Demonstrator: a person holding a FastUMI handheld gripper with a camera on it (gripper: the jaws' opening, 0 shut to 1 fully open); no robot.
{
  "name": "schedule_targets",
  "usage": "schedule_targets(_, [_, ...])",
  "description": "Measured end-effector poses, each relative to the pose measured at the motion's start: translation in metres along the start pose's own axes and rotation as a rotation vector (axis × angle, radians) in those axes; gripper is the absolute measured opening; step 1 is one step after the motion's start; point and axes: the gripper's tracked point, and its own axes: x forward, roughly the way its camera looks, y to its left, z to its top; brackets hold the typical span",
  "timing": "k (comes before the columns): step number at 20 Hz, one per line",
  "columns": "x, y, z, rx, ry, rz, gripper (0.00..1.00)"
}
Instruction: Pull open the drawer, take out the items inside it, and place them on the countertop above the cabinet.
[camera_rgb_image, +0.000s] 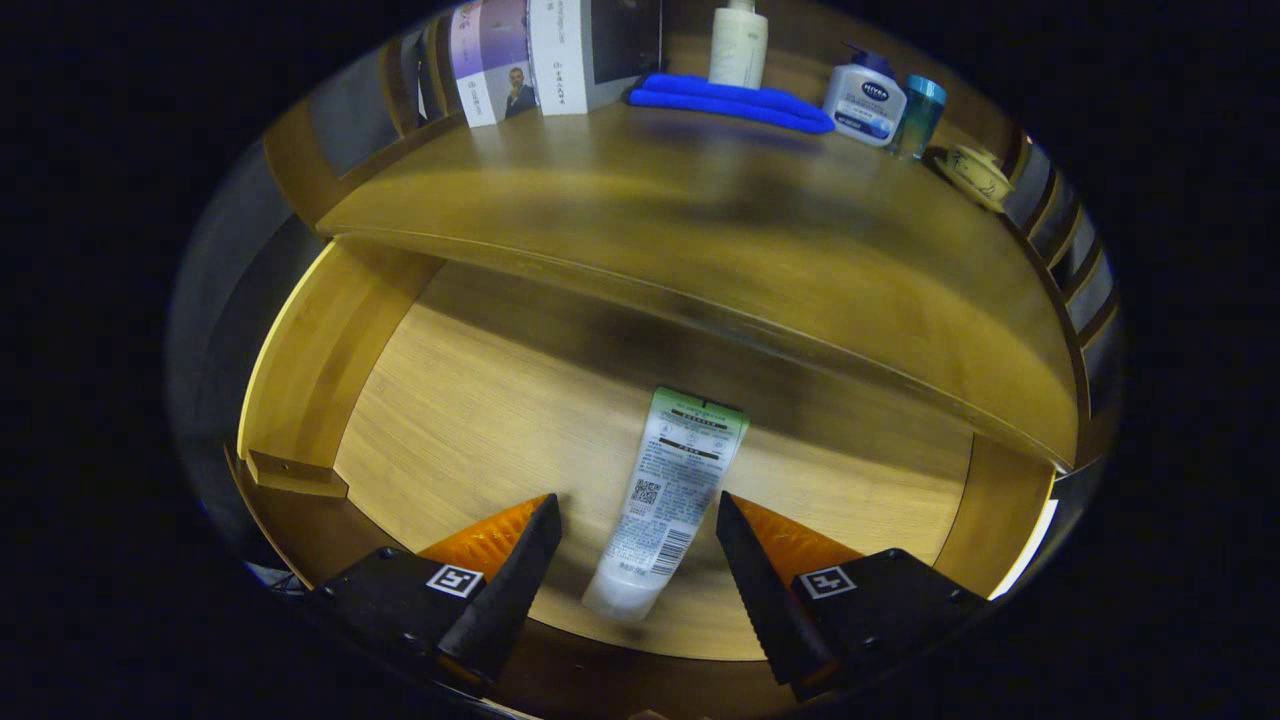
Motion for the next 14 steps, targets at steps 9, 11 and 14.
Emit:
schedule_targets(9, [0.018,-0.006,-0.001,-0.109,0.116,-0.051,0.88])
schedule_targets(11, [0.019,-0.008,0.001,-0.100,0.126,-0.057,0.79])
schedule_targets(14, [0.018,-0.006,-0.006,-0.109,0.171,-0.033,0.65])
